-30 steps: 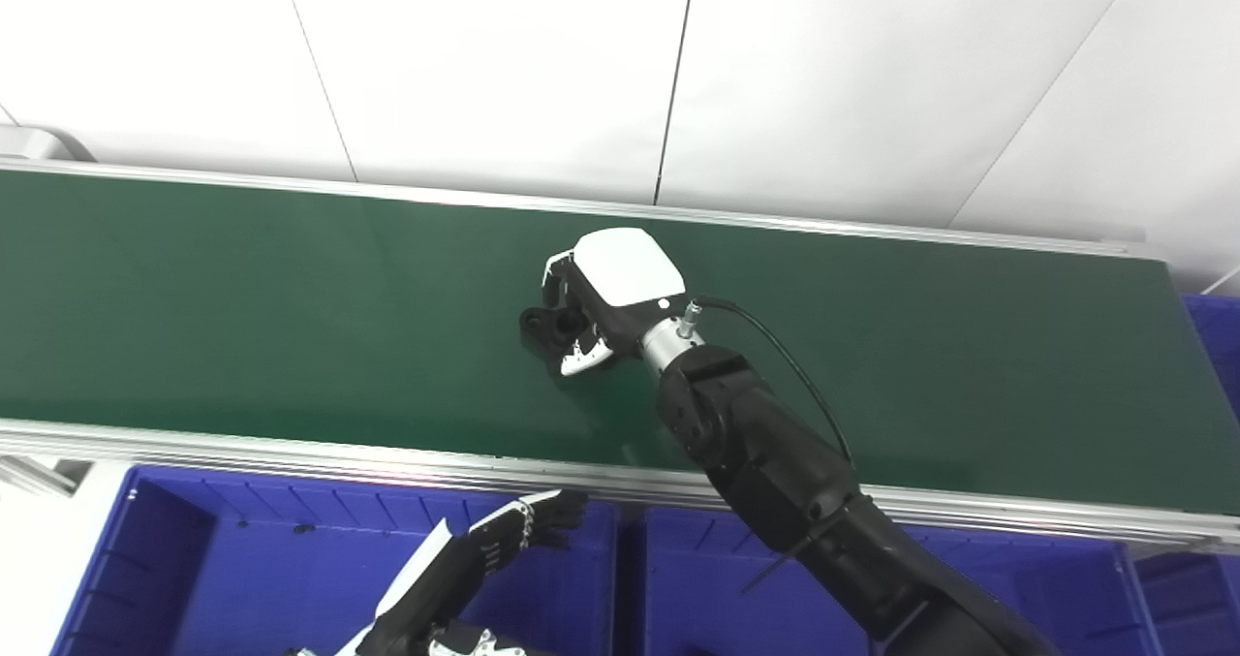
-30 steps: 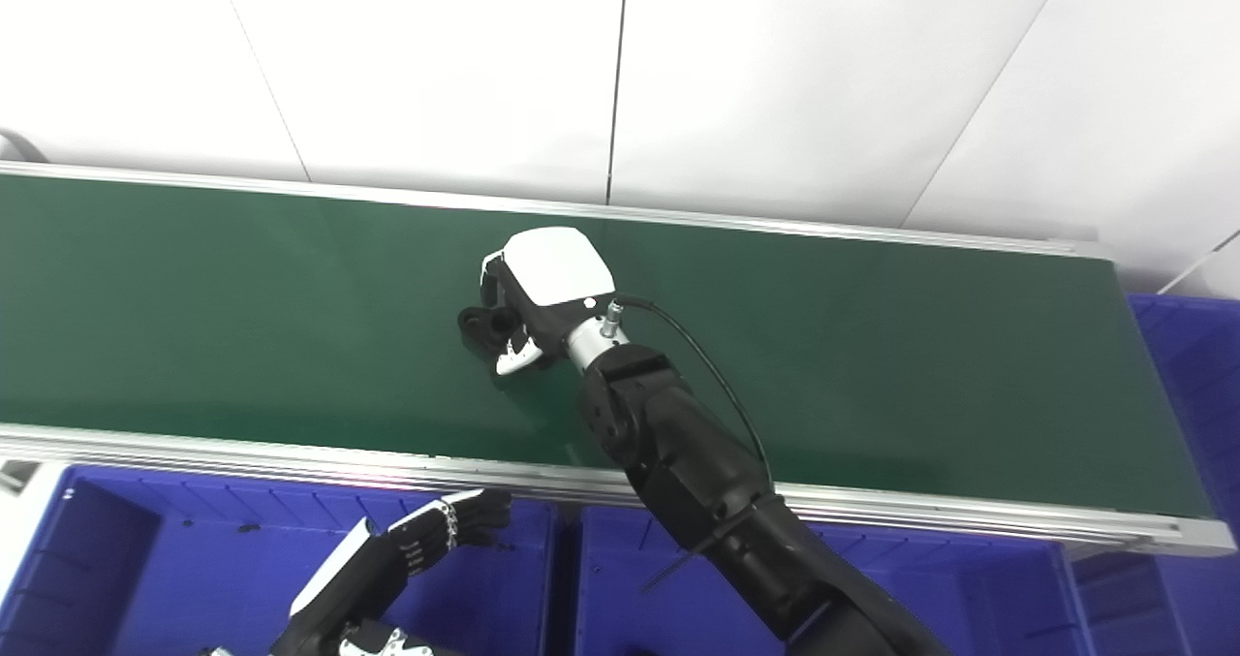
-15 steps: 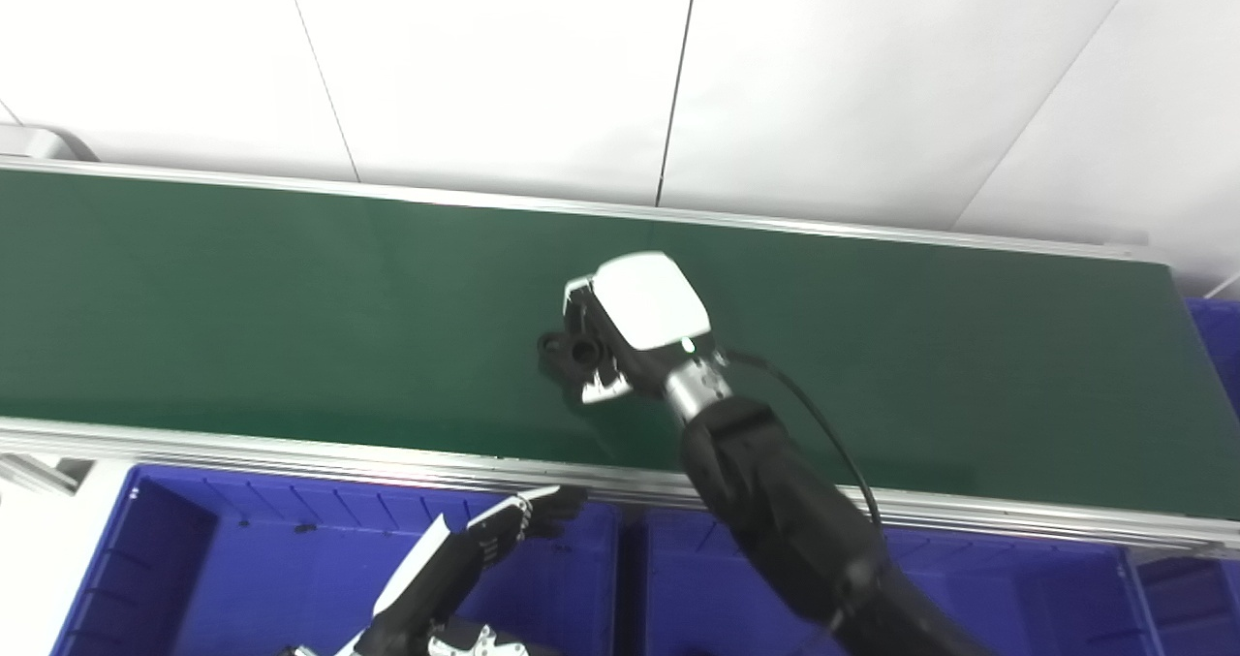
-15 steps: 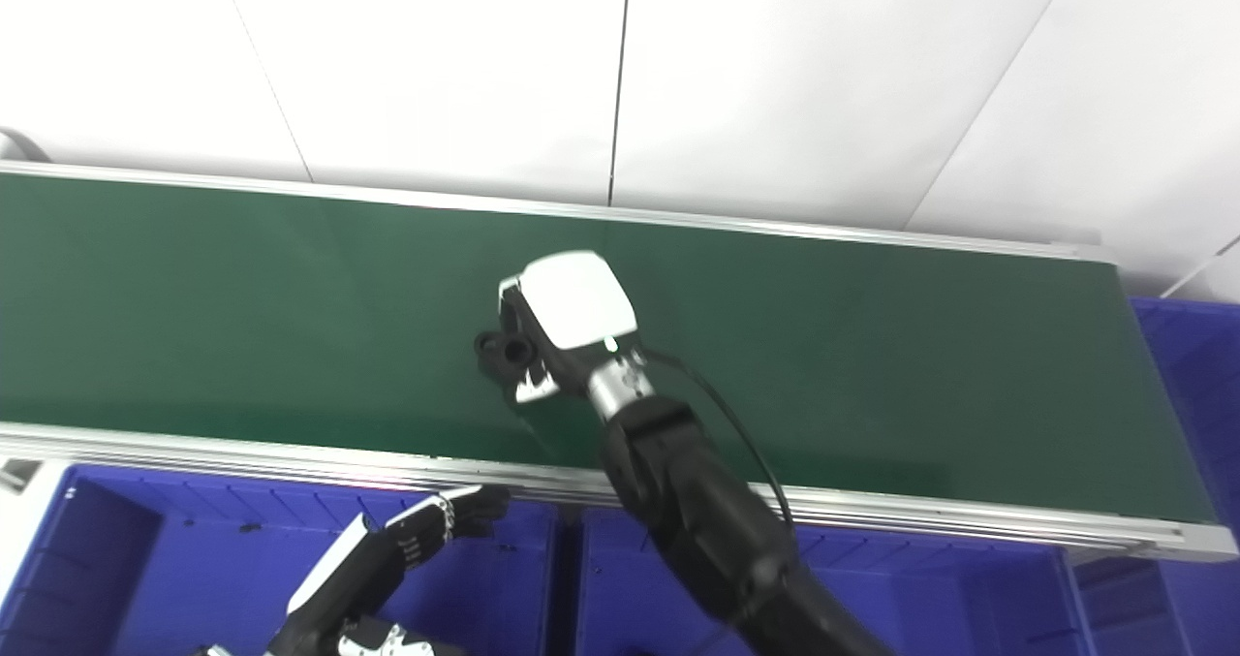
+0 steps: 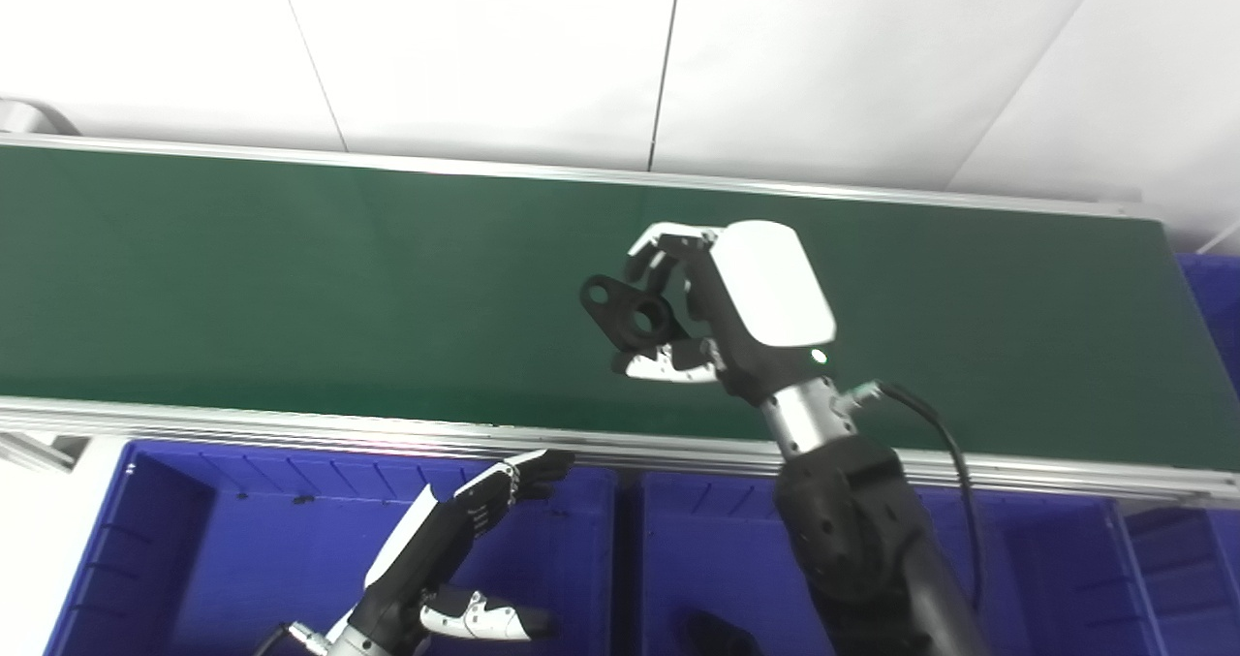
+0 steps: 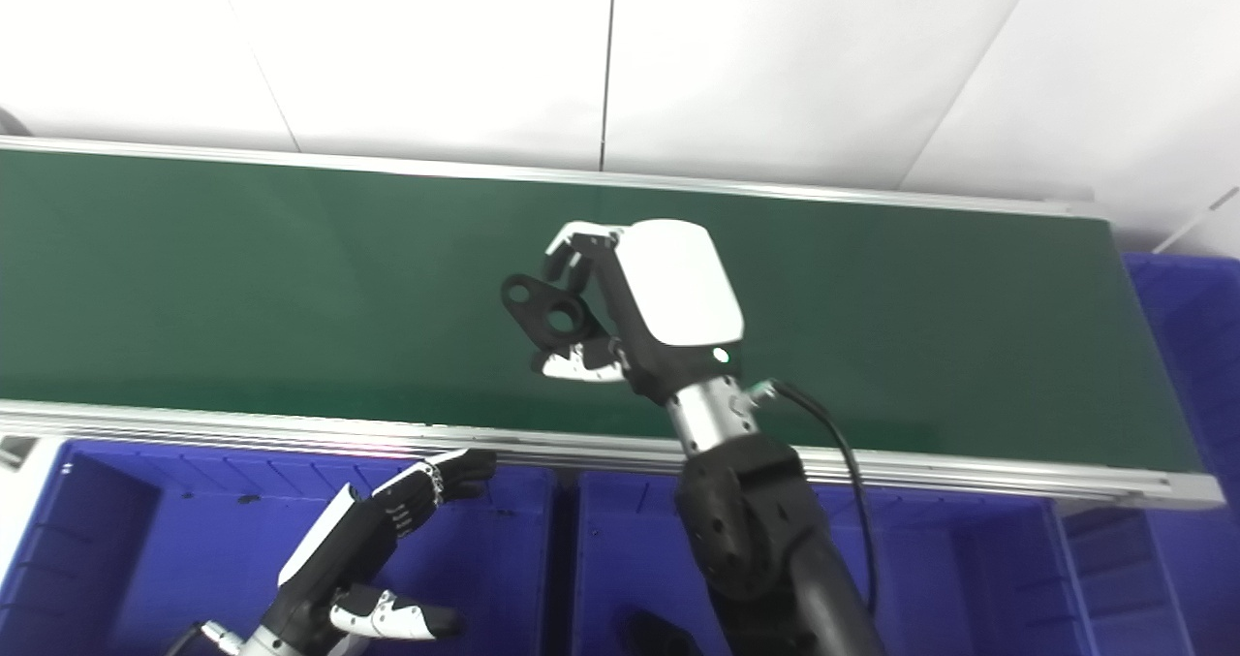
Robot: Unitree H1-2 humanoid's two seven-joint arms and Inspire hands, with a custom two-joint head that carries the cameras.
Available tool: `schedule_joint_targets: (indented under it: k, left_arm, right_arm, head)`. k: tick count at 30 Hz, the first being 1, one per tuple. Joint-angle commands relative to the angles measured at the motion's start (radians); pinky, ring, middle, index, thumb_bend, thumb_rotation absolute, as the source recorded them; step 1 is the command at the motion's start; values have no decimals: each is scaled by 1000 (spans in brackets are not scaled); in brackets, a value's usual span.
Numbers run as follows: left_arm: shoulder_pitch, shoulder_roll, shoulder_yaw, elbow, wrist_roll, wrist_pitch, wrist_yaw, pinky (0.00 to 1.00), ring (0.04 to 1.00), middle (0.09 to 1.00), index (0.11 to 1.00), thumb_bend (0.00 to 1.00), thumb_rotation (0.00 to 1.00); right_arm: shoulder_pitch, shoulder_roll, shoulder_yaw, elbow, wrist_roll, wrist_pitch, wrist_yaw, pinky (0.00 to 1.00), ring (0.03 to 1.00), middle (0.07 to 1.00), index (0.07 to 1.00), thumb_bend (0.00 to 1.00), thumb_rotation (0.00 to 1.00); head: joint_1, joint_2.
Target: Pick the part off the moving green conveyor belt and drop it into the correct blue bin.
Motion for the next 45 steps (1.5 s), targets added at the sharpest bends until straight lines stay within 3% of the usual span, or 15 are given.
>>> schedule_joint_targets:
  k: [1, 7, 9, 14, 17, 18, 22, 30, 31, 34, 35, 36, 37, 40, 45]
  left_arm:
    - [13, -3, 3, -43, -32, -35, -7, 813, 852, 857, 825, 951, 429]
    - [22, -11, 18, -66, -52, -35, -7, 784, 835, 853, 831, 948, 417]
    - [20, -14, 24, -74, -49, -35, -1, 779, 831, 852, 833, 928, 417]
    - [-2, -31, 37, -77, -43, -34, 8, 763, 823, 850, 832, 902, 419]
    - [-4, -37, 36, -86, -41, -29, 10, 753, 824, 856, 833, 897, 431]
    - [-3, -39, 34, -91, -42, -21, 11, 744, 823, 859, 830, 901, 432]
    - [-1, -39, 31, -101, -37, -10, 15, 747, 825, 862, 833, 898, 437]
    - [5, -28, 32, -117, -57, 2, 10, 753, 827, 862, 832, 905, 428]
    - [6, -26, 32, -119, -56, 3, 10, 752, 827, 862, 834, 908, 434]
    - [9, -24, 34, -123, -53, 6, 11, 744, 825, 863, 833, 913, 440]
    - [10, -23, 34, -123, -52, 5, 11, 740, 823, 861, 830, 911, 432]
    - [12, -23, 34, -124, -50, 5, 12, 738, 823, 861, 828, 912, 431]
    - [15, -23, 35, -125, -45, 5, 14, 732, 821, 859, 823, 924, 437]
    - [20, -24, 36, -126, -41, -1, 15, 729, 819, 856, 819, 932, 441]
    - [29, -24, 35, -130, -47, -8, 12, 734, 822, 855, 819, 929, 433]
  right_arm:
    - [40, 11, -23, -96, 9, 5, 11, 172, 233, 510, 458, 524, 0]
    - [254, -24, -63, -180, 30, -37, 11, 167, 253, 513, 454, 525, 0]
    - [325, -47, -77, -174, 56, -61, -7, 203, 425, 512, 455, 519, 0]
    - [460, -133, -114, -104, 156, -132, -36, 194, 443, 495, 476, 520, 0]
    - [472, -157, -124, -81, 166, -116, -12, 182, 443, 449, 505, 519, 0]
    - [473, -165, -126, -71, 167, -104, 0, 139, 253, 465, 489, 527, 0]
    - [467, -188, -129, -31, 156, -84, 45, 129, 195, 469, 484, 528, 0]
    - [394, -182, -103, 106, 58, -34, 105, 176, 264, 474, 485, 530, 0]
    - [385, -179, -100, 116, 49, -28, 114, 190, 283, 438, 496, 526, 0]
    - [331, -174, -76, 167, 6, 22, 206, 206, 294, 463, 495, 524, 0]
    - [319, -178, -67, 175, -8, 34, 237, 375, 520, 632, 677, 535, 198]
    - [308, -184, -54, 177, -30, 46, 273, 510, 641, 721, 752, 557, 316]
    - [304, -189, -45, 171, -48, 55, 299, 797, 835, 858, 842, 625, 524]
    - [313, -195, -32, 130, -83, 70, 334, 964, 954, 937, 901, 676, 664]
    - [396, -171, -59, 33, -56, 30, 236, 1000, 999, 971, 928, 731, 706]
  head:
    - [-3, 13]
    - [-3, 60]
    - [7, 76]
    - [23, 109]
    - [37, 135]
    - [44, 139]
    - [50, 145]
    - [32, 153]
    - [32, 153]
    - [28, 150]
    - [28, 150]
    - [29, 147]
    - [31, 146]
    - [38, 143]
    - [43, 141]
